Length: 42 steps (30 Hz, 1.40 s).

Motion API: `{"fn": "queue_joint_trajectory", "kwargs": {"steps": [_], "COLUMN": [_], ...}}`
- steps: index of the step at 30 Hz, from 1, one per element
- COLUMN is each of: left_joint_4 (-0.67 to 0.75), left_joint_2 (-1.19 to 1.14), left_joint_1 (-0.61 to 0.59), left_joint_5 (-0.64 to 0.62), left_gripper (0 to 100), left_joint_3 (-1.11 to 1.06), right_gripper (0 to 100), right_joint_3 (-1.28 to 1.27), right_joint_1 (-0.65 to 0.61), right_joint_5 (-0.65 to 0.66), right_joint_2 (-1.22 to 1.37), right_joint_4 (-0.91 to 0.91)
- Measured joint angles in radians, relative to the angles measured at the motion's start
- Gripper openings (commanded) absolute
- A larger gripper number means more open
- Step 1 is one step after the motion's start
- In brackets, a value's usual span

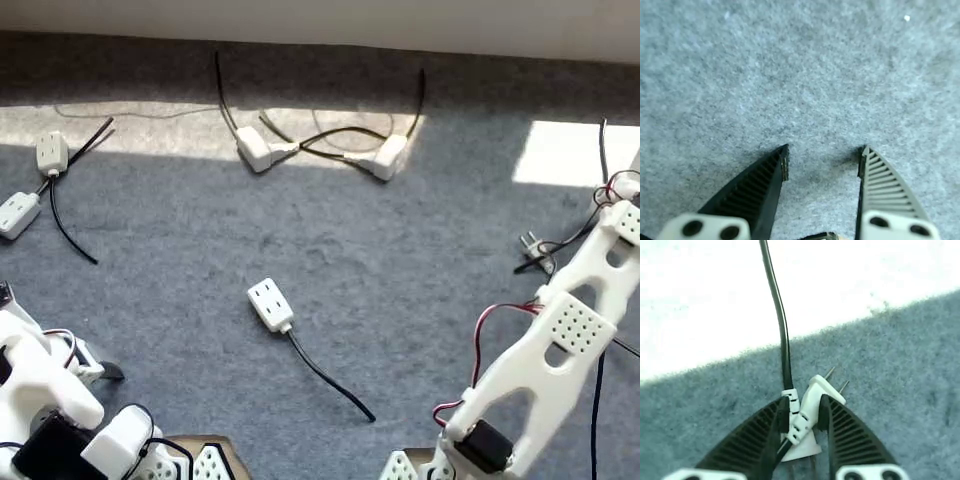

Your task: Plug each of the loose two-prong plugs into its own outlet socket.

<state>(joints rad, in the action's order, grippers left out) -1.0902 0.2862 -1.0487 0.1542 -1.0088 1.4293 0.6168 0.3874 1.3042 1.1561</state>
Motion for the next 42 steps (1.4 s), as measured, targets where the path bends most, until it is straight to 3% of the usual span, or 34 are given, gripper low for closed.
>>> {"fn": "queue_joint_trajectory", "kwargs": {"steps": [5,11,25,31,37,42], "left_joint_4": [0.0,0.0,0.0,0.0,0.0,0.0], "left_joint_2": [0.0,0.0,0.0,0.0,0.0,0.0], "left_joint_1": [0.0,0.0,0.0,0.0,0.0,0.0], "left_joint_5": [0.0,0.0,0.0,0.0,0.0,0.0], "left_gripper": [22,22,22,22,22,22], "left_joint_3": [0.0,0.0,0.0,0.0,0.0,0.0], "right_gripper": [8.7,8.7,8.4,8.4,8.8,16.4], "right_joint_3": [0.0,0.011,0.106,0.215,0.216,0.219], "right_joint_1": [0.038,0.081,0.115,0.127,0.057,0.044], "right_joint_5": [0.011,0.114,0.127,0.132,0.095,0.074], "right_joint_2": [0.012,0.068,0.1,0.095,-0.075,-0.141], "right_joint_4": [0.0,-0.011,0.0,0.166,0.416,0.411]}}
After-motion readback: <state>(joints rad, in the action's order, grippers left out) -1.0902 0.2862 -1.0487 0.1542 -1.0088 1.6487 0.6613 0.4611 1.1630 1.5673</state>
